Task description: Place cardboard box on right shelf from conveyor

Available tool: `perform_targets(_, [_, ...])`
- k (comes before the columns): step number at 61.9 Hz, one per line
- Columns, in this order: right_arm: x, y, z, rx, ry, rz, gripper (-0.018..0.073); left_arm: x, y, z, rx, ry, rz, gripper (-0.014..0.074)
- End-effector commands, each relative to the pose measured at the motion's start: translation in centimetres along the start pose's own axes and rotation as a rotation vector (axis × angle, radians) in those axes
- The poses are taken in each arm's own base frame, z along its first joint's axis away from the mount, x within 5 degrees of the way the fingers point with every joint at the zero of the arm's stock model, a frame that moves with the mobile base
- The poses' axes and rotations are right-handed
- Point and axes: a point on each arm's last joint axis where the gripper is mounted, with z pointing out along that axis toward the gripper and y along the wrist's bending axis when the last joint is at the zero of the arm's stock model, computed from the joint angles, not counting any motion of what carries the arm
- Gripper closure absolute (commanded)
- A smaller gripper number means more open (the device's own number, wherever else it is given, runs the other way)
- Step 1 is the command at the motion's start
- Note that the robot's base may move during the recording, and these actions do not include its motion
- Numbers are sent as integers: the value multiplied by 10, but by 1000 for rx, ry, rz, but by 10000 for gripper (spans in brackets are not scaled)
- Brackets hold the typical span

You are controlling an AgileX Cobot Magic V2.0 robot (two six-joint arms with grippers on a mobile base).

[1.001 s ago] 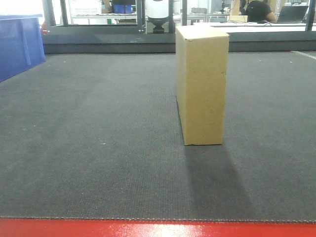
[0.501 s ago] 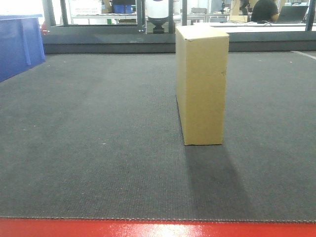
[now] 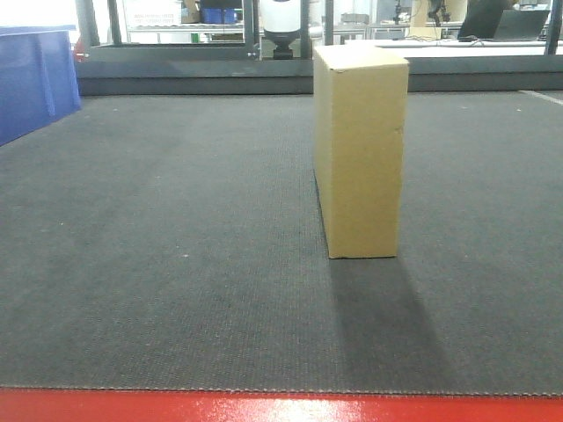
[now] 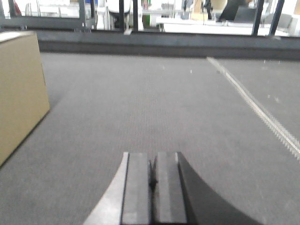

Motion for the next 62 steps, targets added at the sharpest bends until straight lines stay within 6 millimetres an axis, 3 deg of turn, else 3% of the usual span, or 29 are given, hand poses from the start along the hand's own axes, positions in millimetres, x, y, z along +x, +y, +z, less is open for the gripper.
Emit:
perform_targets(1, [-27, 0, -4, -1, -163, -5, 524, -10, 0, -2, 1, -105, -12, 715])
perform_targets(12, [-78, 2, -7, -7, -178, -5, 519, -10, 0, -2, 1, -105, -12, 715])
perform_targets(16, [-93, 3, -3, -7, -169, -5, 480, -10, 0, -2, 1, -105, -12, 715])
perform_targets(29, [-128, 7, 28, -43, -108, -3, 94, -10, 0, -2, 1, -105, -12, 715])
perform_targets(37, [-140, 16, 55, -109, -17, -10, -48, -10, 0, -2, 1, -105, -12, 715])
perform_targets(48, [-169, 40, 101, -226, 163, -20, -52, -10, 0, -2, 1, -105, -12, 715])
perform_targets(62, [-213, 101, 157, -408, 395, 9, -52, -10, 0, -2, 1, -105, -12, 715])
